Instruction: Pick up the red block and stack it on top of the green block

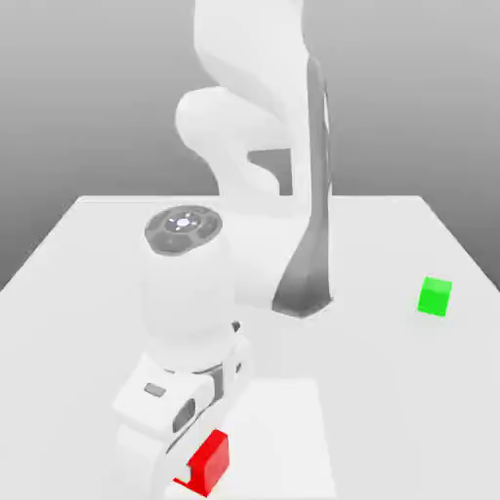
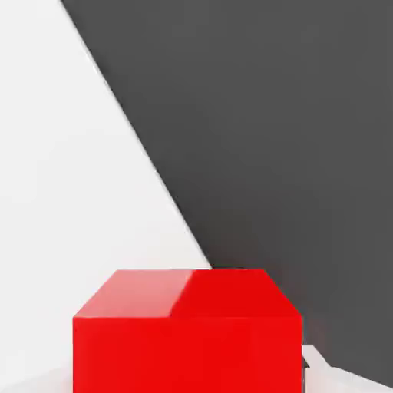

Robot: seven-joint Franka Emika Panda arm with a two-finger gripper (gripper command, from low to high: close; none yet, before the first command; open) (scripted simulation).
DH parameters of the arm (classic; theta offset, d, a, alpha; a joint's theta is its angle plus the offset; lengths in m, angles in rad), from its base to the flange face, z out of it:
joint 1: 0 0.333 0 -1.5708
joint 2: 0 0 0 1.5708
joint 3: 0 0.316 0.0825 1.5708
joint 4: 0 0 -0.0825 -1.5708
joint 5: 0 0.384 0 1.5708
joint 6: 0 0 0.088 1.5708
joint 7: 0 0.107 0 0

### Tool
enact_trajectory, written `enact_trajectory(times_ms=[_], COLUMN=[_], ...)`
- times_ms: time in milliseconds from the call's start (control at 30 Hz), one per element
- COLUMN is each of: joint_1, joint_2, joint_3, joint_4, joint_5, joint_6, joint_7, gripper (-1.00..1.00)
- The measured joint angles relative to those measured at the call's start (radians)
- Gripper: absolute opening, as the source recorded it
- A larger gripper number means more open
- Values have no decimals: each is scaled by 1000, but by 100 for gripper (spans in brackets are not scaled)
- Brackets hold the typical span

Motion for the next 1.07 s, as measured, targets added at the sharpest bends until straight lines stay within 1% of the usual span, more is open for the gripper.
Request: enact_trajectory(times_ms=[133, 300, 333, 400, 500, 600, 733, 833, 933, 967, 1067], joint_1=[119, 282, 331, 473, 661, 746, 840, 844, 846, 847, 847], joint_2=[-69, -154, -174, -220, -287, -355, -424, -346, -238, -209, -209], joint_3=[76, 212, 245, 314, 374, 436, 562, 584, 565, 556, 556], joint_4=[-62, -151, -171, -214, -274, -332, -402, -409, -406, -405, -405], joint_5=[-16, -29, -31, -37, -50, -72, -94, -140, -224, -251, -251], joint_6=[-20, -24, -24, -25, -23, -20, -1, 87, 190, 216, 216], joint_7=[106, 254, 288, 371, 482, 592, 721, 770, 831, 851, 851], gripper=[-100, -100, -100, -100, -100, -100, -100, -100, -100, 100, 100])
